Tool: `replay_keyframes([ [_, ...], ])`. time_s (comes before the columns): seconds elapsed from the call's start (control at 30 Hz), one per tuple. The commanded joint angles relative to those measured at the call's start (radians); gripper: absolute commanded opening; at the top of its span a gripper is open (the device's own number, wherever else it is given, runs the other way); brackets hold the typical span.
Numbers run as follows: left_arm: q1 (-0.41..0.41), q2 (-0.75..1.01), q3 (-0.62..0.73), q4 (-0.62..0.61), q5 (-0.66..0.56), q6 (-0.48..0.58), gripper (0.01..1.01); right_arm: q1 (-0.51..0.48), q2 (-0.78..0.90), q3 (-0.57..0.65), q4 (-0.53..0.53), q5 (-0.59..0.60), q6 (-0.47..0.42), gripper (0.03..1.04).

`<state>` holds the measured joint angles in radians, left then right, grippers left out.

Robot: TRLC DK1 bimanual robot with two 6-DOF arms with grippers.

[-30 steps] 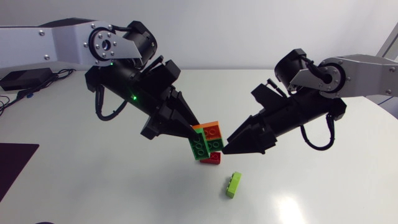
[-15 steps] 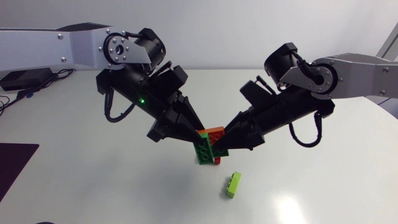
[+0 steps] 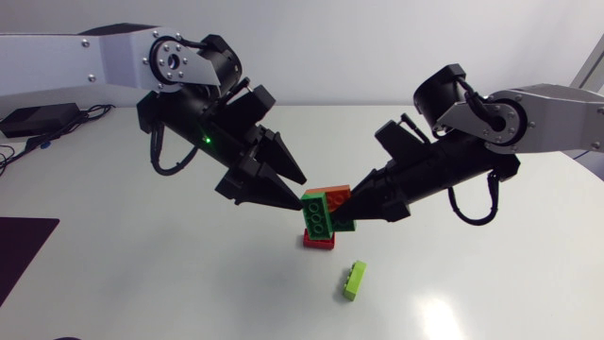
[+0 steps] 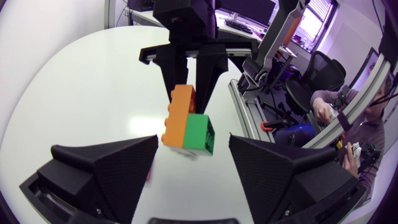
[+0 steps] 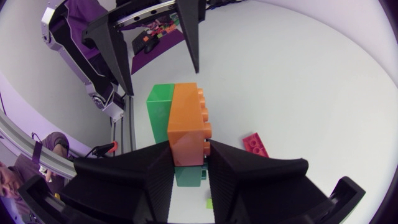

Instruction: Disassemble duplo

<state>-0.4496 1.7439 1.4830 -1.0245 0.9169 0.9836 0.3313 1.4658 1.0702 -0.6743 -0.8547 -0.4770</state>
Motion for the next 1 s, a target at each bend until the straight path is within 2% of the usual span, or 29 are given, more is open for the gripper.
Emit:
replay_keyframes([
  [0.0, 0.032, -0.064, -0.006, 0.014, 0.016, 0.012, 0.967, -0.038, -0.004, -0.016, -0.01, -0.01, 0.025, 0.18],
  [0.07, 0.042, -0.13, -0.073, 0.155, -0.003, -0.085, 0.969, -0.055, 0.007, -0.012, -0.01, -0.009, 0.049, 0.18],
  [0.13, 0.031, -0.181, -0.136, 0.345, -0.105, -0.28, 0.969, -0.069, 0.013, -0.004, 0.009, 0.006, 0.092, 0.18],
  [0.2, 0.011, -0.196, -0.168, 0.449, -0.174, -0.405, 0.967, -0.072, 0.011, -0.004, 0.053, 0.06, 0.144, 0.18],
  [0.4, -0.075, -0.17, -0.167, 0.475, -0.312, -0.602, 0.936, -0.061, 0.018, 0.03, 0.19, 0.204, 0.364, 0.19],
  [0.53, -0.11, -0.116, -0.138, 0.515, -0.406, -0.712, 0.928, -0.051, 0.014, 0.07, 0.214, 0.247, 0.434, 0.19],
  [0.73, -0.139, -0.02, -0.066, 0.517, -0.474, -0.815, 0.926, -0.048, -0.013, 0.085, 0.246, 0.275, 0.502, 0.19],
  [0.97, -0.146, -0.007, -0.043, 0.558, -0.515, -0.85, 0.93, -0.035, -0.004, 0.088, 0.243, 0.279, 0.509, 0.2],
])
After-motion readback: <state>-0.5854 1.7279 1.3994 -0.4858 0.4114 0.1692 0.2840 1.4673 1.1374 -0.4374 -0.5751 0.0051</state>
